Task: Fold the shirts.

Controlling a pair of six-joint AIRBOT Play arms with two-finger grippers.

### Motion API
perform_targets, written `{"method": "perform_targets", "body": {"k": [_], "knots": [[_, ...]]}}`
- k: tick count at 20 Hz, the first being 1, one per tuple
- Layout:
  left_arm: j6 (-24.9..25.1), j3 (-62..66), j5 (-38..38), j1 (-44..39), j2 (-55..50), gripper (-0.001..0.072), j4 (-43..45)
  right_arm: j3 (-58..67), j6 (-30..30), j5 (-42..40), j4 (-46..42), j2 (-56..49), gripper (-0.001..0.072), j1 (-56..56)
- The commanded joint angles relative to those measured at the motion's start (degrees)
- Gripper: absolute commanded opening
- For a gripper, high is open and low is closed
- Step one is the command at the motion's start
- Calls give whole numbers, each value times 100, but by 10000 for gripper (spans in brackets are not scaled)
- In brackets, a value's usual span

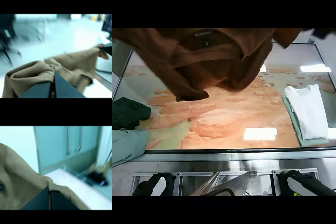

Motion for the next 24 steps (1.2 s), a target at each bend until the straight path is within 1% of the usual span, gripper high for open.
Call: {"method": "perform_targets", "body": {"k": [1, 3, 6, 7, 9, 10, 11, 12, 14, 15, 16, 17, 18, 19, 20, 21, 22, 24], "knots": [[-103, 1231, 125, 647, 632, 20, 619, 807, 177, -223, -809, 656, 17, -2], [-90, 765, 280, 907, 944, 20, 778, 807, 133, -229, -922, 741, 18, -2], [-7, -638, 317, 1008, 1152, 20, 686, 710, 205, -133, -1019, 369, 17, -2], [184, -1154, 293, 1005, 1073, 20, 389, 649, 310, -28, -1014, 92, 18, -2], [839, -2164, 210, 986, 671, 20, -629, 540, 509, 286, -966, -599, 18, 11], [1239, -2645, 256, 828, 339, 20, -1016, 452, 568, 492, -918, -1049, 18, 11], [1534, -3073, 433, 549, -70, 20, -1073, 323, 564, 656, -874, -1543, 18, 13], [1703, -3392, 625, 282, -492, 20, -970, 153, 566, 717, -863, -2031, 18, 20], [2382, -3928, 1080, -407, -1733, 20, -780, -341, 468, 549, -872, -3060, 18, 92], [2636, -4037, 1443, -667, -2356, 20, -780, -568, 363, 304, -872, -3628, 18, 125], [2745, -4011, 1921, -920, -3075, 20, -782, -673, 291, 17, -872, -4245, 18, 131], [2752, -3786, 2260, -1084, -3812, 20, -785, -669, 234, -188, -861, -4795, 18, 129], [2750, -3397, 2234, -1145, -4474, 20, -785, -669, 238, -380, -820, -5235, 19, 129], [2721, -2903, 1888, -1134, -5051, 21, -857, -643, 236, -476, -732, -5580, 43, 129], [2527, -2286, 1338, -1045, -5556, 53, -905, -584, 225, -463, -691, -5770, 222, 122], [2236, -1635, 758, -942, -5934, 483, -955, -520, 205, -442, -723, -5821, 387, 103], [1908, -1062, 334, -835, -6179, 679, -1027, -431, 31, -404, -732, -5779, 422, 48], [1132, -33, -538, -546, -6404, 669, -879, -160, -42, -407, -944, -5626, 446, -127]]}}
